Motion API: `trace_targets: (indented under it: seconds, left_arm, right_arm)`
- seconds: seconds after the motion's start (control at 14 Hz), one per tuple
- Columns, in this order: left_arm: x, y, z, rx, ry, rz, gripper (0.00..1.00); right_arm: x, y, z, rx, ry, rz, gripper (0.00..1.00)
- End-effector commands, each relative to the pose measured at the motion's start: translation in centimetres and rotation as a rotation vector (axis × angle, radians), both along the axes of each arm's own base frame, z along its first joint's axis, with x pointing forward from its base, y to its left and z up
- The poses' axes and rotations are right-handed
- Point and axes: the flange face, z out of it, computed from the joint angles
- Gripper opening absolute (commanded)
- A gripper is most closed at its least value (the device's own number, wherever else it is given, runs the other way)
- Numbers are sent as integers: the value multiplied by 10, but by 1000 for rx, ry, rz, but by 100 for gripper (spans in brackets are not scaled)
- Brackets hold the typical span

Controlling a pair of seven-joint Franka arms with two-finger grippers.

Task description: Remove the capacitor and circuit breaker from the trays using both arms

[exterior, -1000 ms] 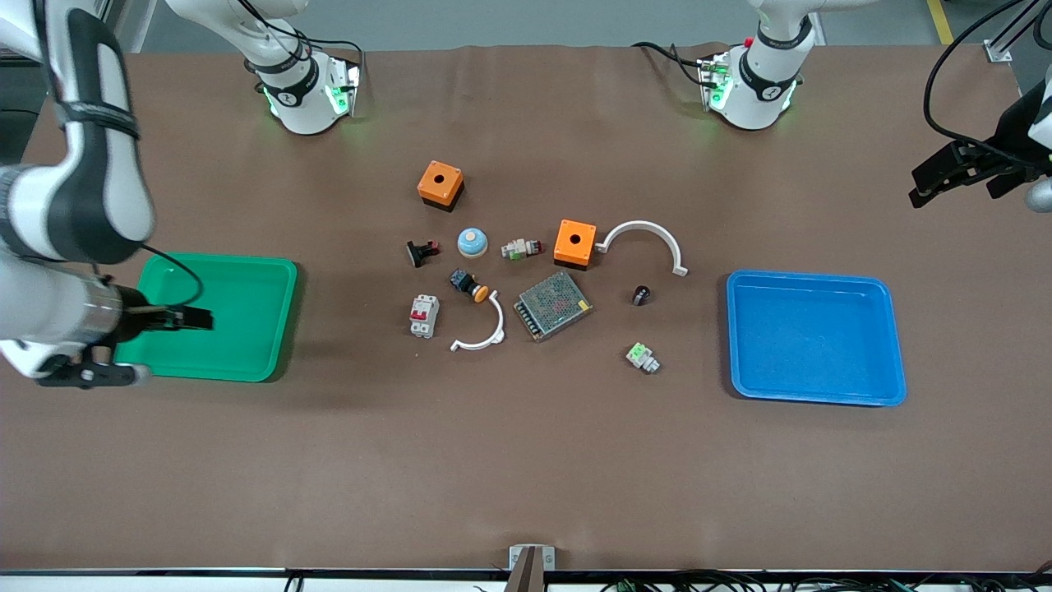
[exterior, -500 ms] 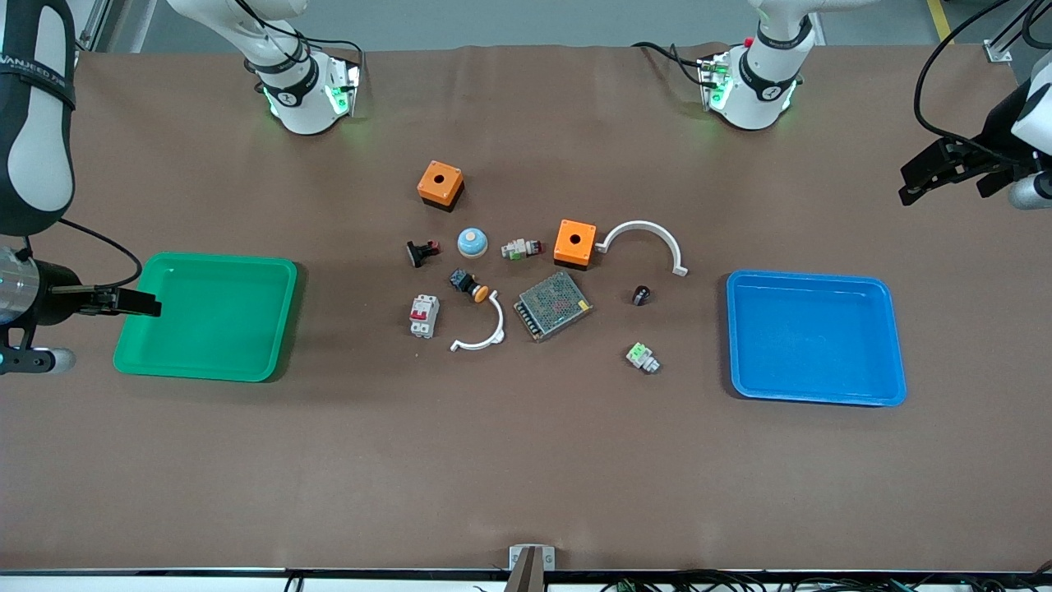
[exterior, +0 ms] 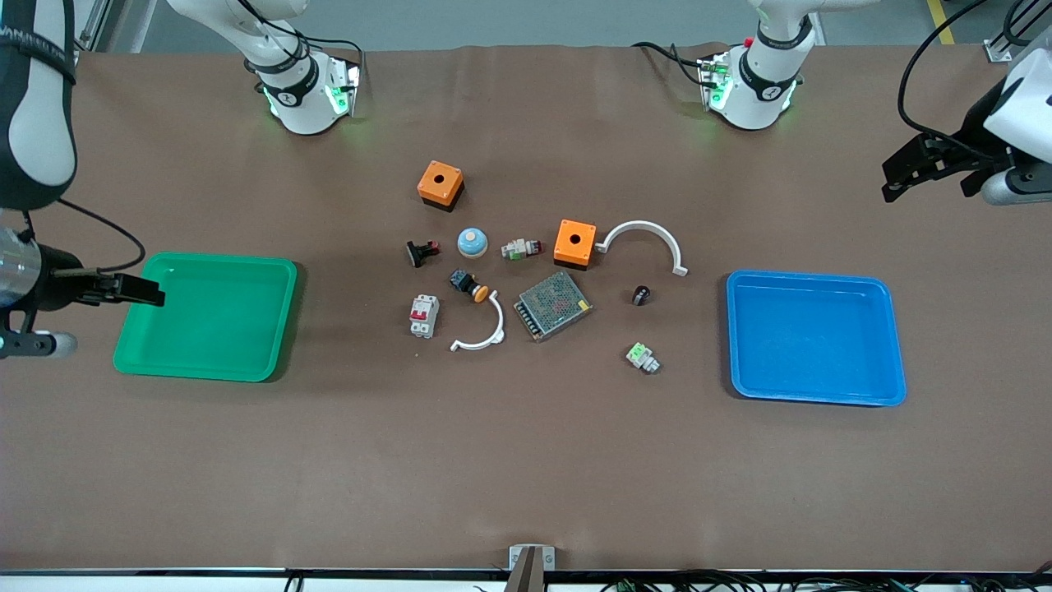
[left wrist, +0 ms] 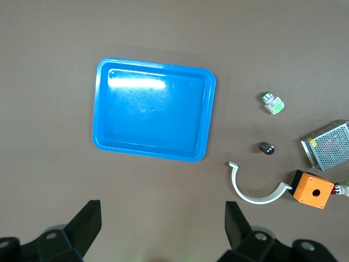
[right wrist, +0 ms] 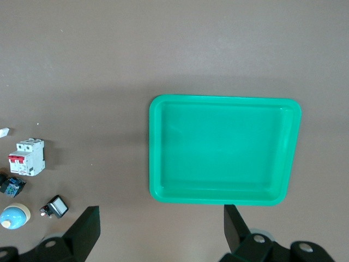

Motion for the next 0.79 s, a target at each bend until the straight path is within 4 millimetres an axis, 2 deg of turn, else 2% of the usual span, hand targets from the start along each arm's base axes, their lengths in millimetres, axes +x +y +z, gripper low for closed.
trace_targets:
  seconds: [0.0,0.29,0.71]
  left_arm:
    - [-5,1,4,17,-7,-18,100]
    - [-4,0,4,9,-6,-17,100]
    - [-5,-4,4,6,-7,-24,100]
  right_arm:
    - [-47,1,-4,5,-42,-5,100]
    - [-59,1,16,6,-39,-1,100]
    - [-93,0,67,13,-64,-4,100]
